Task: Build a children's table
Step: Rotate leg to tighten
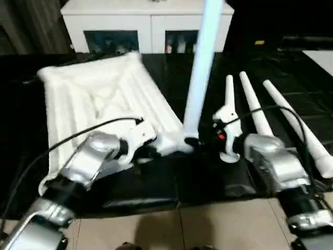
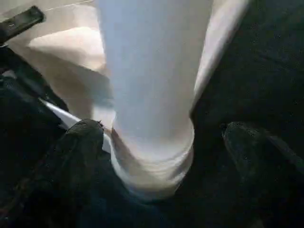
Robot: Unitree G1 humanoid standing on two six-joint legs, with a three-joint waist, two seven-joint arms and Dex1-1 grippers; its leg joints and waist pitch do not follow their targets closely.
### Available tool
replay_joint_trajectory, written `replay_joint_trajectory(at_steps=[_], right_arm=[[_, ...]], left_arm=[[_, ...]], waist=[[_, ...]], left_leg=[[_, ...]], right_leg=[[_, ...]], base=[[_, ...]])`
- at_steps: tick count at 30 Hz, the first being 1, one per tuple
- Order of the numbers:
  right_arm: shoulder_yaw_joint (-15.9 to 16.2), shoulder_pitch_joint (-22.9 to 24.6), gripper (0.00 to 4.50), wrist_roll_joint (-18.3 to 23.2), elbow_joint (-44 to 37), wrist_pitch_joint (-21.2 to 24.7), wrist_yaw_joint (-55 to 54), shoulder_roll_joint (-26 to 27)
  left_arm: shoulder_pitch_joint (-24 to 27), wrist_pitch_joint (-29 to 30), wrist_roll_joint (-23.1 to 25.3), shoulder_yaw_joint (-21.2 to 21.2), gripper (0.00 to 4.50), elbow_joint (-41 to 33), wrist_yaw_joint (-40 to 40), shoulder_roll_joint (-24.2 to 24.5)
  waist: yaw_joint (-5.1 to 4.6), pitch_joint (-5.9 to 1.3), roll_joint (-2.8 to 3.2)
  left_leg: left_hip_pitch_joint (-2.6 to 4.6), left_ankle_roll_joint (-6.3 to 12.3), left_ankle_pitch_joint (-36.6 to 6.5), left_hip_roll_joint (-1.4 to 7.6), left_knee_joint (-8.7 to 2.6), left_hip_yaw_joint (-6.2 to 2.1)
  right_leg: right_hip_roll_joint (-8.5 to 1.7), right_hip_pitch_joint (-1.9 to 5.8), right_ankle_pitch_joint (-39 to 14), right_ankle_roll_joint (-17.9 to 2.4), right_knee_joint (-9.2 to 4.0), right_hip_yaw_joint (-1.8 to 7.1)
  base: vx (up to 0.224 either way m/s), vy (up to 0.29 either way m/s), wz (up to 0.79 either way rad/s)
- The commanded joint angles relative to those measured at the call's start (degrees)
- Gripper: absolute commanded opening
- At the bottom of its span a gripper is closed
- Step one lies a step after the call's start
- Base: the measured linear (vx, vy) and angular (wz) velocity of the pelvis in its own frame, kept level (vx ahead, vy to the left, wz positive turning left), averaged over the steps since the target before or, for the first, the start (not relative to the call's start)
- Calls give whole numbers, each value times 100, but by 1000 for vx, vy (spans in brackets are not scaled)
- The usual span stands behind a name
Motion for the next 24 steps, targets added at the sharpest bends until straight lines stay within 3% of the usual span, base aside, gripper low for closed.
replay_joint_trajectory(at_steps=[1,3,4,9,16,24], right_arm=[[91,34,439,-73,-142,26,103,-32],[121,31,439,-89,-155,10,137,-43],[130,27,439,-86,-162,34,136,-39],[146,23,423,-59,-191,89,245,-127],[183,21,354,-69,-192,90,361,-234],[299,60,290,-129,-148,96,540,-362]], left_arm=[[-88,-47,-41,-133,0,-264,-145,-67],[-94,-47,-19,-120,0,-261,-110,-73],[-92,-48,-11,-117,0,-267,-110,-61],[-80,-12,6,-126,0,-332,-130,12],[-74,-15,39,-112,0,-327,-151,35],[-74,-11,60,-129,0,-334,-170,44]], waist=[[-38,-414,32],[-31,-412,24],[-38,-415,-5],[-36,-420,-2],[-32,-432,-2],[-29,-431,0]], left_leg=[[169,102,-1357,309,-483,-128],[175,-6,-1503,313,-495,-138],[167,-8,-1484,311,-495,-138],[148,30,-1381,302,-483,-143],[135,113,-1197,299,-467,-138],[147,93,-1254,301,-466,-140]], right_leg=[[-305,254,-1175,-1283,-397,268],[-312,257,-1403,-1213,-417,275],[-311,264,-1393,-1199,-415,274],[-319,275,-1419,-1136,-413,276],[-309,290,-1171,-1215,-382,267],[-307,282,-1266,-1202,-394,267]], base=[[0,0,0],[0,0,0],[0,0,0],[0,0,0],[0,0,0],[0,0,0]])
